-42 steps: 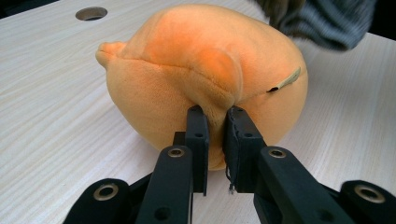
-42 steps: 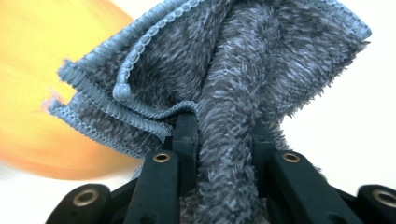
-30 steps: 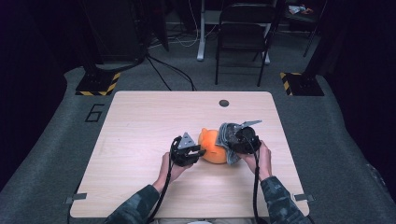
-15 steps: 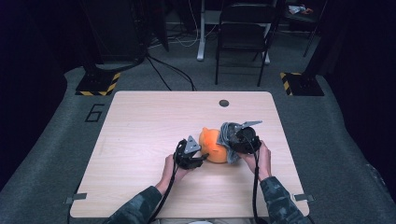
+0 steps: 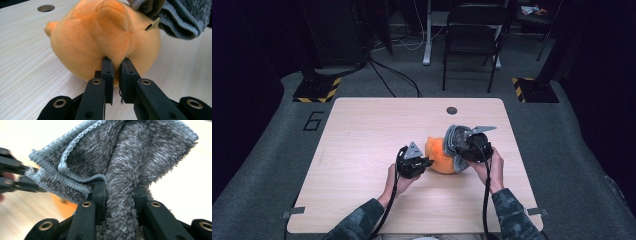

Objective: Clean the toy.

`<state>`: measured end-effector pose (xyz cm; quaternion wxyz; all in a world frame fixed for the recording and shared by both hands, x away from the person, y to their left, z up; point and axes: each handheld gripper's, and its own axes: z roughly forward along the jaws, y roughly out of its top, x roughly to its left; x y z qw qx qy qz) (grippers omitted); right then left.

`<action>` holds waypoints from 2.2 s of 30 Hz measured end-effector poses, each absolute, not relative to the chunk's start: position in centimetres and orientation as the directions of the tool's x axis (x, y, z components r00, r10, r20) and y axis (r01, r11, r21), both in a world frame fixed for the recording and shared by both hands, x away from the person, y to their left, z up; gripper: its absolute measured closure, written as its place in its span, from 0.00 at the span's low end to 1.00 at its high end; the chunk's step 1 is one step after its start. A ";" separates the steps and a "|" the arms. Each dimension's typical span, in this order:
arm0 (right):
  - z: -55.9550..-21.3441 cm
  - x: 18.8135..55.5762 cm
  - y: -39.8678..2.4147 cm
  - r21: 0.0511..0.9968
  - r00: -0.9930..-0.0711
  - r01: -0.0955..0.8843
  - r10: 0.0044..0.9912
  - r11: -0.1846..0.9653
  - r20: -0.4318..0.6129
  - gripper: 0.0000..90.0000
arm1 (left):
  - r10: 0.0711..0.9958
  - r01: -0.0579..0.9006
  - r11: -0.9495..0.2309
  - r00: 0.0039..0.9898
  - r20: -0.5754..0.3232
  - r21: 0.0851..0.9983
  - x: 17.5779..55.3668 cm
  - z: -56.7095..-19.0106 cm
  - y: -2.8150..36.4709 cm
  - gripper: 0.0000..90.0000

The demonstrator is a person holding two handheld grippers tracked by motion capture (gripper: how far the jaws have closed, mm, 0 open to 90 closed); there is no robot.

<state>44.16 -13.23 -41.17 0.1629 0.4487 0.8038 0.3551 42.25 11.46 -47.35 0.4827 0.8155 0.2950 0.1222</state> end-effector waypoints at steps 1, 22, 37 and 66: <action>-40.8 43.9 -13.0 0.723 -0.553 0.597 0.831 0.346 0.059 0.79 | 0.599 0.371 -0.347 0.794 -0.101 0.861 42.1 -47.2 11.5 0.92; -42.0 43.6 -11.3 0.693 -0.600 0.581 0.800 0.427 0.009 0.79 | 0.594 0.403 -0.343 0.793 -0.137 0.848 42.3 -47.9 11.5 0.90; -43.7 44.7 -14.0 0.642 -0.559 0.648 0.829 0.408 0.037 0.79 | 0.592 0.410 -0.331 0.792 -0.151 0.850 42.5 -48.0 11.6 0.90; -47.7 46.7 -15.7 0.498 -0.461 0.762 0.887 0.414 -0.032 0.79 | 0.588 0.405 -0.322 0.794 -0.155 0.855 42.6 -48.2 11.8 0.89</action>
